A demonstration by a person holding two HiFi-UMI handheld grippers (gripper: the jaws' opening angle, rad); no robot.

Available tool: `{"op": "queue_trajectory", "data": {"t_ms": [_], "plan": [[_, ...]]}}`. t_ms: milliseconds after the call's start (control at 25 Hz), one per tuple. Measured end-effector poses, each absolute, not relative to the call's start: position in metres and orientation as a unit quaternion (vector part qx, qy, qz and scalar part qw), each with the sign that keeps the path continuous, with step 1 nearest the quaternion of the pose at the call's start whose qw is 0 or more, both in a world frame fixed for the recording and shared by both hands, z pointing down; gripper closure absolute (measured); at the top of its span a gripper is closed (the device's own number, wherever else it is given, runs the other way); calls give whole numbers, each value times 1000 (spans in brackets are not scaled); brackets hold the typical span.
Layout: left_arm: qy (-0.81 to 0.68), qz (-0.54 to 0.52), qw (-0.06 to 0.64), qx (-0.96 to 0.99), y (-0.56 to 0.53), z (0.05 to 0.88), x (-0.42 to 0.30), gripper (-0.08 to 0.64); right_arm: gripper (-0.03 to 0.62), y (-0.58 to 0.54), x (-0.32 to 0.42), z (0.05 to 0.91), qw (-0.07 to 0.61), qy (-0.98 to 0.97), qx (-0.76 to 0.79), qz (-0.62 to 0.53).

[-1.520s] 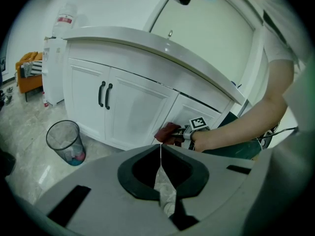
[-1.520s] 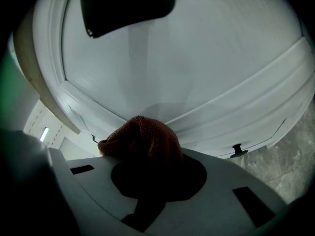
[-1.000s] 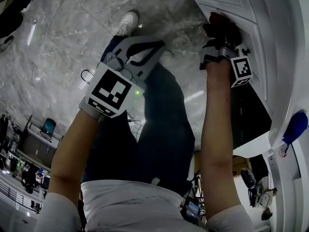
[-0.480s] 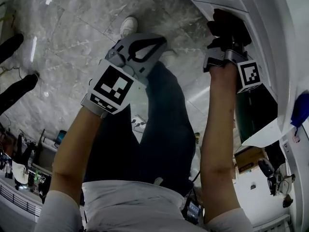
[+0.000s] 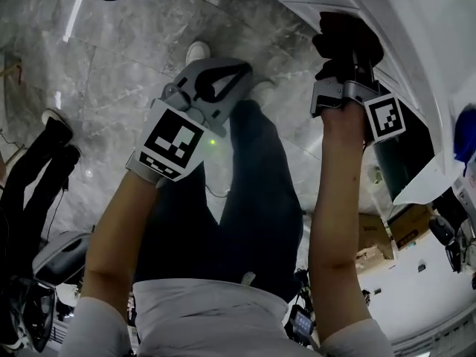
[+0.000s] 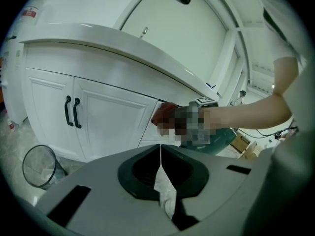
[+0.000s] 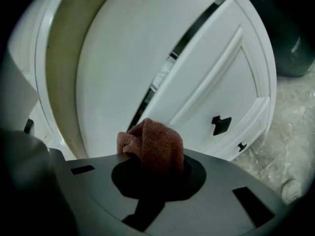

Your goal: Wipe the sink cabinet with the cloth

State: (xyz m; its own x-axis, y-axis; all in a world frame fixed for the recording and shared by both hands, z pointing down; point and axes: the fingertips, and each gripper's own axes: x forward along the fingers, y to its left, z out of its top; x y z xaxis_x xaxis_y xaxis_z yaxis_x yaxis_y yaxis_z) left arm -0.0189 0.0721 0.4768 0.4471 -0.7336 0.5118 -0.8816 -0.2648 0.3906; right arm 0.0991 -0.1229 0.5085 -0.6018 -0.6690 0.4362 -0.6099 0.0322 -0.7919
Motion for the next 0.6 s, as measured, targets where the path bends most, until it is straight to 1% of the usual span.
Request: {"op": "queue_trajectory", "data": {"t_ms": [160, 360, 600], "plan": [[-504, 111, 323, 793, 64, 474, -23, 548, 549, -125, 105, 483, 50, 718, -450, -529], [-489, 113, 321, 803, 62, 474, -19, 548, 549, -131, 116, 474, 77, 702, -456, -542], [-486, 112, 325, 804, 63, 477, -20, 548, 549, -133, 127, 475, 71, 705, -465, -531]]}}
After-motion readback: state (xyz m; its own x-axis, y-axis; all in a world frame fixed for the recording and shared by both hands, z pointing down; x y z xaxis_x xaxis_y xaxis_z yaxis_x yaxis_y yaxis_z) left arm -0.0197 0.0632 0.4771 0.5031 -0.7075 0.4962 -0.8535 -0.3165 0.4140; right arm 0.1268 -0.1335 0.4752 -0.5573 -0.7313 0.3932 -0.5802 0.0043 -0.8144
